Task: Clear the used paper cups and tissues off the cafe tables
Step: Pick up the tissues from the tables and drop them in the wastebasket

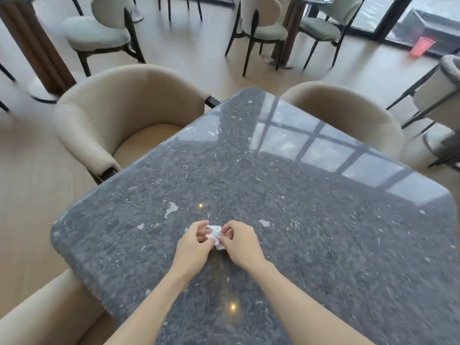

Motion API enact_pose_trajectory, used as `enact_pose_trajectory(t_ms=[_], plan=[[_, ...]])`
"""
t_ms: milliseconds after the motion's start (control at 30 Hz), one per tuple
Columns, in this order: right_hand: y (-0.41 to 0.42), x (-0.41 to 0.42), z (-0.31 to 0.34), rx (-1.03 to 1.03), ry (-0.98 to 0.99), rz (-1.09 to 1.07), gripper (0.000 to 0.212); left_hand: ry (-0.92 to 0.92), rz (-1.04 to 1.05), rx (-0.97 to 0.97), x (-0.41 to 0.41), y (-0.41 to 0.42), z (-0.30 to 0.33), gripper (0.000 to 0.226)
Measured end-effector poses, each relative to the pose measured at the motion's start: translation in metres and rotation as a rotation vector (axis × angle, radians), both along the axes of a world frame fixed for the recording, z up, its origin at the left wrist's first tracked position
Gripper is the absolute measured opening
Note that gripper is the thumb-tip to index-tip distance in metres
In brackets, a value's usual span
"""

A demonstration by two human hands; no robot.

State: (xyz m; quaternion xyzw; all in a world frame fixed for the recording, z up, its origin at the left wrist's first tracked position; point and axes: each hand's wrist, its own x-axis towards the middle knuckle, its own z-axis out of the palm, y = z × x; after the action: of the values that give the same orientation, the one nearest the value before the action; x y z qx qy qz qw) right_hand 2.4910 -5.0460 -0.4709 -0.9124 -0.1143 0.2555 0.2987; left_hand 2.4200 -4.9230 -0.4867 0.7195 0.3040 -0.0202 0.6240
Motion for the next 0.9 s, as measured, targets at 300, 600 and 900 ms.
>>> enact_pose_trajectory(t_ms=[300,600,900], plan=[[-0.04,-0.025,0.078,0.439,0.154,-0.295,0.003,-0.135,0.009,-0.086,-0.013,-0.016,0.081,0.019],[-0.123,-0.065,0.21,0.696,-0.106,-0.44,0.016,-0.419,-0.061,-0.251,-0.031,-0.085,0.209,0.011],[-0.241,-0.166,0.276,0.751,-0.201,-0.574,0.018,-0.426,-0.309,-0.312,-0.095,-0.203,0.272,0.01]])
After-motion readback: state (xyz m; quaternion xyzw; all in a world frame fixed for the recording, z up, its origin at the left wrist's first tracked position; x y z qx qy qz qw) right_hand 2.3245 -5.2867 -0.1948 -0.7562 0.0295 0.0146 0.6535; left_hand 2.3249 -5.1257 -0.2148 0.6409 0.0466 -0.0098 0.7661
